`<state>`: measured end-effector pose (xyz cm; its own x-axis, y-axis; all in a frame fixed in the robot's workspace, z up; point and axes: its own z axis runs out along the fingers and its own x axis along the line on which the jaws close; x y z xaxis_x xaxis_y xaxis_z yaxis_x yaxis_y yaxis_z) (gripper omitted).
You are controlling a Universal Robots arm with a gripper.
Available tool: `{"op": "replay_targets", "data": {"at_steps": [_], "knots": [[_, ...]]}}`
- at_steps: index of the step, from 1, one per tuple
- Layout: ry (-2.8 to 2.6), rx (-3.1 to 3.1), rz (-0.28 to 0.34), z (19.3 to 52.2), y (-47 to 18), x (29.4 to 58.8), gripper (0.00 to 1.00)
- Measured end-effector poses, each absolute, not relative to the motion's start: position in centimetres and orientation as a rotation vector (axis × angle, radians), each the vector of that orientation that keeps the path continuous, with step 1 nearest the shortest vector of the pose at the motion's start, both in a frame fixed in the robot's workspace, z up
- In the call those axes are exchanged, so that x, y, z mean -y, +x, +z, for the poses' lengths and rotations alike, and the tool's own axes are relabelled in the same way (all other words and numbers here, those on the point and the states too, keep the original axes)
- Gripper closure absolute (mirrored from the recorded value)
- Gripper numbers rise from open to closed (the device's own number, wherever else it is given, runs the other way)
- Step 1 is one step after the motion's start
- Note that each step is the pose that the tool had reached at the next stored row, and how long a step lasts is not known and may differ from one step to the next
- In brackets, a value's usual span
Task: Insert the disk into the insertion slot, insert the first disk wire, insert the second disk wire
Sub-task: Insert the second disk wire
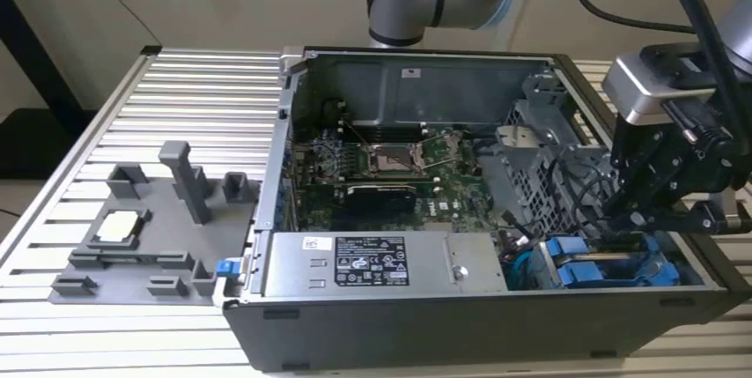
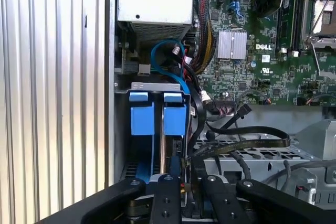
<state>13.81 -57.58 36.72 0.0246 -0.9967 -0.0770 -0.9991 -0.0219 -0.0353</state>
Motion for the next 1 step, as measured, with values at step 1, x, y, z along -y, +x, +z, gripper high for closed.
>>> {"op": "replay_targets", "data": {"at_steps": [1], "knots": [[-2.19, -2.14, 0.047, 36.72, 13.81, 57.57, 0.76]]}}
